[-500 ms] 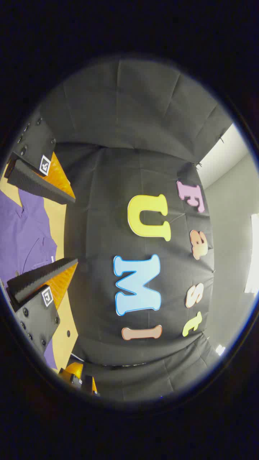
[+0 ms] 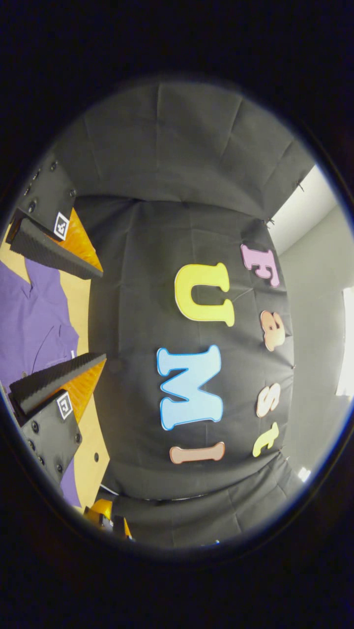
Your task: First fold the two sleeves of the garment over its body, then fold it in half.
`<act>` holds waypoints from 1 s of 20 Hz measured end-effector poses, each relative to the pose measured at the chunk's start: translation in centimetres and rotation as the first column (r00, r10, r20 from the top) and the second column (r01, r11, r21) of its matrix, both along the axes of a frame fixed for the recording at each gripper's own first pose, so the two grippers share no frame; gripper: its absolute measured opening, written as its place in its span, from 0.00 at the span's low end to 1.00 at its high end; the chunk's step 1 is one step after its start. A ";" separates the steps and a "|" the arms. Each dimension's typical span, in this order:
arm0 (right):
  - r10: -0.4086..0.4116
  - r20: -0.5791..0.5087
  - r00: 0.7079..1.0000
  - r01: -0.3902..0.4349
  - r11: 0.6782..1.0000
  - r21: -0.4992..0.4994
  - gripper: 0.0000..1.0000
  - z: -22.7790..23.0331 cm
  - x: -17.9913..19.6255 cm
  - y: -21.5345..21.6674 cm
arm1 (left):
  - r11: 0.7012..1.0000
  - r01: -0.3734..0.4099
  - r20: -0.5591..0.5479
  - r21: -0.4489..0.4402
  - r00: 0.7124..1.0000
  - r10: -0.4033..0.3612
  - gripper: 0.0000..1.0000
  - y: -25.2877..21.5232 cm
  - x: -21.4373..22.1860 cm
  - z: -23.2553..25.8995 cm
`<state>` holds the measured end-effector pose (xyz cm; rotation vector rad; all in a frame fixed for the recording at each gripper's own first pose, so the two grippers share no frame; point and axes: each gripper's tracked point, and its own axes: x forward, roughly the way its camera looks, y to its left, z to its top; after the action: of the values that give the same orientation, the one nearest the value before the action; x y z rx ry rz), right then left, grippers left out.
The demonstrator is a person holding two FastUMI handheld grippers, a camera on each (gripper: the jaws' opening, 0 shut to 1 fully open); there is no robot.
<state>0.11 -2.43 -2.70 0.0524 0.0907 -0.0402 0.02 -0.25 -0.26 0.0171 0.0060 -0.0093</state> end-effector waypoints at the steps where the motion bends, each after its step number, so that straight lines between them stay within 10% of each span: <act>1: -0.006 -0.010 1.000 0.006 1.000 0.005 0.88 -0.3 -0.1 -0.5 | 1.000 0.002 -0.003 -0.005 1.000 -0.002 0.97 -0.2 0.0 -0.1; 11: -0.100 -0.154 0.983 0.107 0.993 0.038 0.88 -6.1 -0.4 -7.4 | 1.000 -0.031 -0.017 -0.003 0.999 0.031 0.97 -0.3 -0.4 -0.4; 20: -0.216 -0.414 0.884 0.283 0.953 0.108 0.88 -17.2 0.0 -14.4 | 0.997 -0.068 -0.020 0.033 0.997 0.069 0.97 0.1 -0.8 -0.3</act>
<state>0.15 -16.86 -19.87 0.2238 0.4979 -0.3048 -0.82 -0.17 -0.57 0.0496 0.0284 0.0591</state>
